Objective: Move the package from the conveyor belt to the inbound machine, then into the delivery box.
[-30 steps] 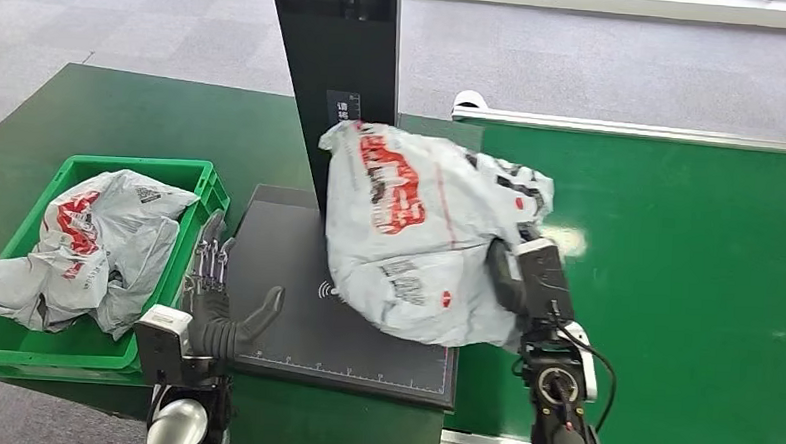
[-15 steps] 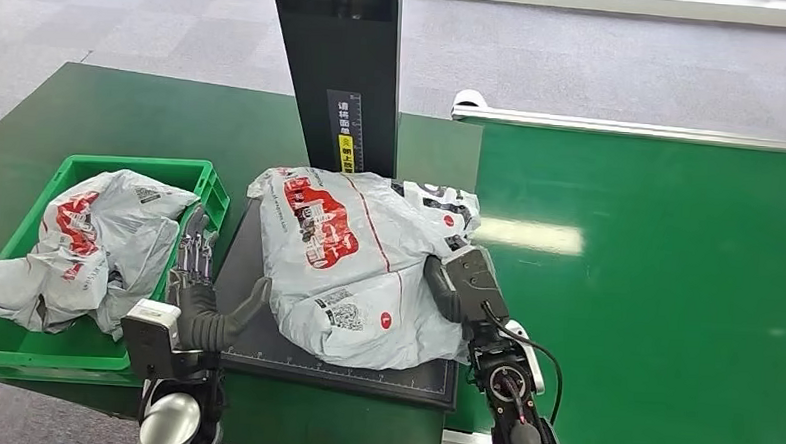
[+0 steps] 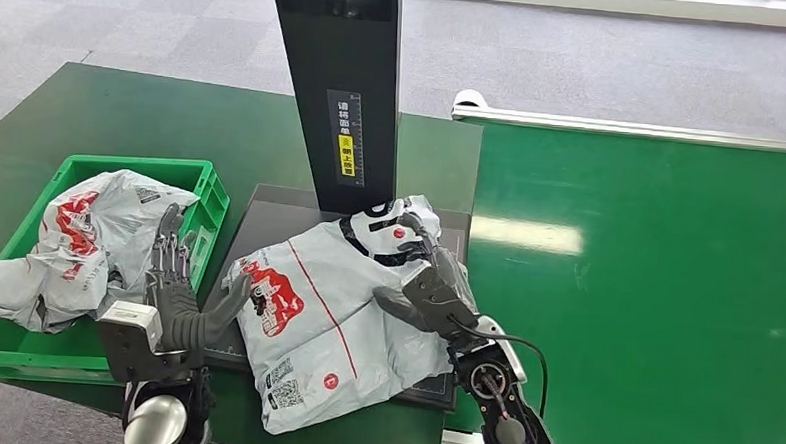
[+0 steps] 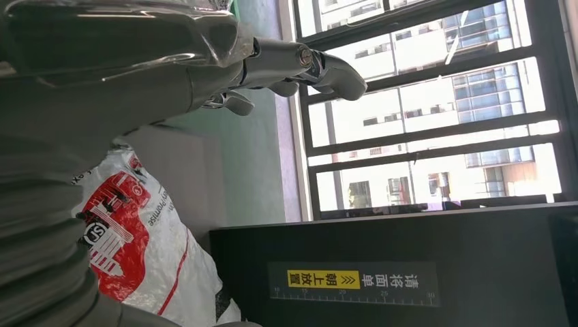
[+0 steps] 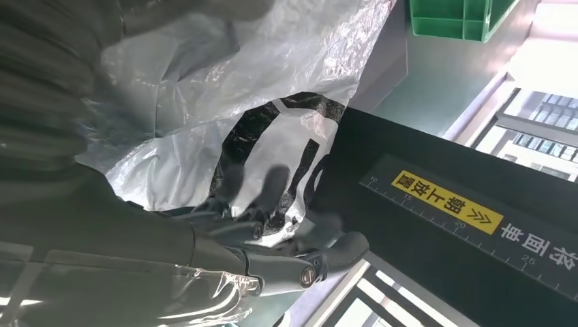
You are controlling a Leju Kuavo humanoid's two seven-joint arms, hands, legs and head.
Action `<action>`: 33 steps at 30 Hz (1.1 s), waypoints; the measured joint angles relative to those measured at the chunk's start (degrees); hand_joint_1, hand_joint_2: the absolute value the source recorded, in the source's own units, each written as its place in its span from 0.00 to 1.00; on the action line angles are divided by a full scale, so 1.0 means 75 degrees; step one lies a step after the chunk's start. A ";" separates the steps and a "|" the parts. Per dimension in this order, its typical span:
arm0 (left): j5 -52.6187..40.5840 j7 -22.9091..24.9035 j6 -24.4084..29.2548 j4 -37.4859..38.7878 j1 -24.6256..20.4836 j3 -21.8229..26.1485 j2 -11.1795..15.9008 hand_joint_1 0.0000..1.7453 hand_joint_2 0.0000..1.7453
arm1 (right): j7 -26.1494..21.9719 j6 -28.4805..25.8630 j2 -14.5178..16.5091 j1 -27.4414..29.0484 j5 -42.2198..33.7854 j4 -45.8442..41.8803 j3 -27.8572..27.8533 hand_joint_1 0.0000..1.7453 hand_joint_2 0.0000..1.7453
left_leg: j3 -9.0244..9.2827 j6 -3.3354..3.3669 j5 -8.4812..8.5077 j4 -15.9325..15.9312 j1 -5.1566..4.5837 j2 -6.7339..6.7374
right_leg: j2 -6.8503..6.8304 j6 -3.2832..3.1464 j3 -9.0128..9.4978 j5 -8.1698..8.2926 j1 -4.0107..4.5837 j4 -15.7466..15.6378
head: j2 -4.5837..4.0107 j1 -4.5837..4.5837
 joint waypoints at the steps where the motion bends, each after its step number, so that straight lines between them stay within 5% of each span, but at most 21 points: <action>1: -0.0003 0.0000 -0.0001 -0.0008 0.0009 0.0014 -0.0001 0.00 1.00 | -0.0031 -0.0012 -0.0017 -0.0006 0.0015 0.0004 0.0018 0.00 1.00 | 0.0000 0.0000 0.0000 0.0000 0.0000 0.0000 | 0.0000 0.0000 0.0000 0.0000 0.0000 0.0000 | 0.0001 0.0000; 16: 0.0001 -0.0105 -0.0208 -0.0142 0.0213 0.0221 -0.0063 0.00 1.00 | -0.1152 -0.0622 -0.0128 0.0134 -0.0103 -0.0353 -0.0191 0.00 1.00 | 0.0005 0.0000 0.0000 0.0002 0.0000 0.0001 | 0.0000 0.0000 -0.0001 0.0000 0.0000 -0.0001 | -0.0002 0.0000; 21: -0.0146 0.0075 -0.0802 -0.0019 0.0176 -0.0154 -0.0106 0.00 1.00 | -0.2180 -0.2859 0.0019 0.0522 -0.0402 -0.1218 -0.0672 0.00 1.00 | 0.0004 0.0000 -0.0001 0.0007 -0.0002 -0.0002 | -0.0005 0.0000 -0.0006 0.0000 -0.0002 -0.0002 | -0.0001 -0.0001; 25: -0.0285 0.0422 -0.1391 0.0661 -0.0181 -0.0903 -0.0158 0.00 1.00 | -0.3175 -0.4405 0.0109 0.1135 -0.1686 -0.3073 -0.1171 0.00 1.00 | -0.0006 0.0003 -0.0004 0.0008 -0.0008 -0.0019 | -0.0018 0.0002 -0.0009 -0.0001 -0.0009 -0.0004 | 0.0001 0.0001; 29: -0.0863 0.0518 -0.1328 0.1714 -0.0727 -0.1691 -0.0264 0.00 1.00 | -0.3105 -0.4335 0.0156 0.1582 -0.2083 -0.4580 -0.1323 0.00 1.00 | -0.0001 0.0006 -0.0009 0.0007 -0.0009 -0.0002 | -0.0008 0.0002 -0.0005 0.0000 -0.0011 -0.0005 | 0.0001 0.0000; 33: -0.1347 0.0399 -0.1168 0.3074 -0.1281 -0.2209 -0.0407 0.00 1.00 | -0.2525 -0.3291 0.0163 0.1709 -0.3031 -0.5061 -0.1397 0.00 1.00 | 0.0010 0.0006 -0.0007 0.0006 -0.0008 -0.0002 | -0.0007 0.0002 0.0004 0.0001 -0.0009 -0.0005 | -0.0001 -0.0001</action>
